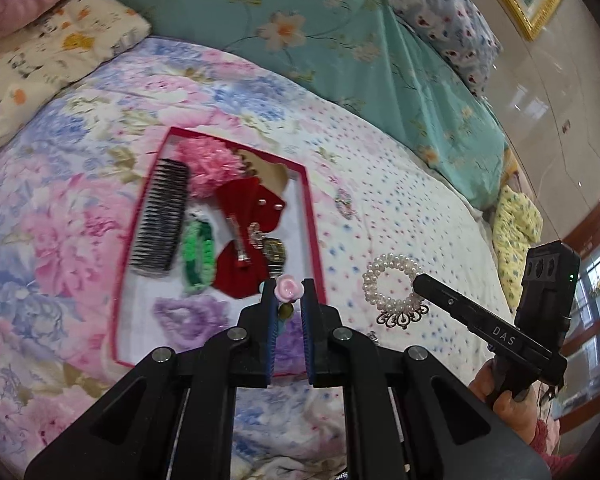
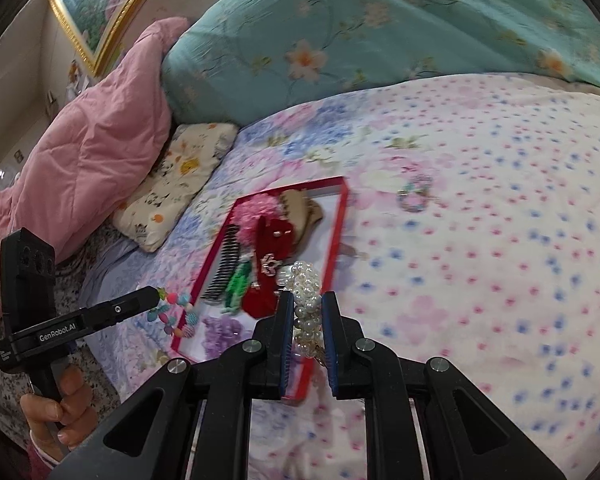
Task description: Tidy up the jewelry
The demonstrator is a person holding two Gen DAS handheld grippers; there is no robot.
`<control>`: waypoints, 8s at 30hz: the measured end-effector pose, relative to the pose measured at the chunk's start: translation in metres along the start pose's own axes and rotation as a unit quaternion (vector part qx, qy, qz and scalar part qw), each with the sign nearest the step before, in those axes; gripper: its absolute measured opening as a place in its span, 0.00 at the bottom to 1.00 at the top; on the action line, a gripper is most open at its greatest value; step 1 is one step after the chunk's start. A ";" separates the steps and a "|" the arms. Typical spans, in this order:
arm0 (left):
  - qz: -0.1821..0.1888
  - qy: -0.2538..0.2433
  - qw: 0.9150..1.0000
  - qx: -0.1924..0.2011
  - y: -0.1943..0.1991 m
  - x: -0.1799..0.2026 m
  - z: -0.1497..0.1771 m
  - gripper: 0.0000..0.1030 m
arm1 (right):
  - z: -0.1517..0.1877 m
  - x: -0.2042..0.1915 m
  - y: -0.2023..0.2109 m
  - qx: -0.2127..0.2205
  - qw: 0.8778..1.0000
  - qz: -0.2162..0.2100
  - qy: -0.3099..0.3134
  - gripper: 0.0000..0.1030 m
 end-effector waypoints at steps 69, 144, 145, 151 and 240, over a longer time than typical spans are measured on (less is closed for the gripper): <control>-0.078 0.012 0.994 -0.078 -0.085 -0.065 -0.002 0.30 | 0.002 -0.021 -0.139 -0.096 0.995 -0.009 0.001 0.33; -0.241 -0.052 0.967 -0.061 0.026 -0.029 0.051 1.00 | 0.056 -0.053 -0.023 -0.036 0.994 0.044 0.097 1.00; -0.244 -0.051 0.966 -0.065 0.023 -0.030 0.053 1.00 | 0.057 -0.051 -0.027 -0.039 0.994 0.045 0.095 1.00; -0.257 -0.056 0.962 -0.079 0.012 -0.032 0.057 1.00 | 0.063 -0.045 -0.041 -0.055 0.993 0.053 0.093 1.00; -0.275 -0.074 0.955 -0.082 0.007 -0.028 0.051 1.00 | 0.058 -0.060 -0.059 -0.065 0.992 0.034 0.103 1.00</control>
Point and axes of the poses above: each gripper's, at about its wrist camera, not at the fingertips, and y roughly against the way its jaws point, x to its right, z to its underside, the point moved 1 cm from there along -y, roughly the way its jaws point, and after that the axes turned 11 degrees about -y, right-handed, at the moved point
